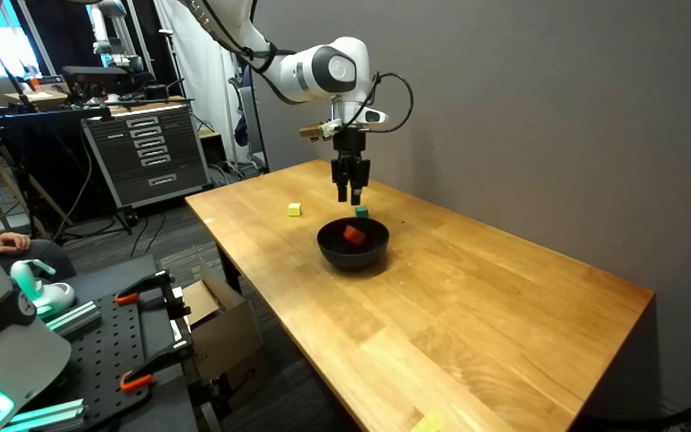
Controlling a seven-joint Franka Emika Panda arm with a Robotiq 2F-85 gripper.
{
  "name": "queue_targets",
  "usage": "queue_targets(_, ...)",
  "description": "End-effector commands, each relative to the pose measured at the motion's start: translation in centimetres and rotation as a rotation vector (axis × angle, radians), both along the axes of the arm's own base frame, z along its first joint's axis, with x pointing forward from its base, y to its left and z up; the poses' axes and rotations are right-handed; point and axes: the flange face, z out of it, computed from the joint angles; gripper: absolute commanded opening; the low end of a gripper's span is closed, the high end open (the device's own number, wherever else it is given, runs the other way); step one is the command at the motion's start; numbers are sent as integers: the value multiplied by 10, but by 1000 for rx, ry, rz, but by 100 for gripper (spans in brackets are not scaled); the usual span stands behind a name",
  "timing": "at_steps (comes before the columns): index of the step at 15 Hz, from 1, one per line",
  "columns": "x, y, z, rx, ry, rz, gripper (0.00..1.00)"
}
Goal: Put the orange and green blocks into the black bowl
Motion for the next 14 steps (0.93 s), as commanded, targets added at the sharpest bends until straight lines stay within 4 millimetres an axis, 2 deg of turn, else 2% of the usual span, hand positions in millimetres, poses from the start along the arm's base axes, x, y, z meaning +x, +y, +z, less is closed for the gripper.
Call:
queue_targets(1, -1, 1, -1, 81, 32, 9, 99)
queue_targets(8, 33, 55, -30, 362, 68, 186, 100)
queue_targets(14, 62, 69, -88, 370, 90, 281, 100)
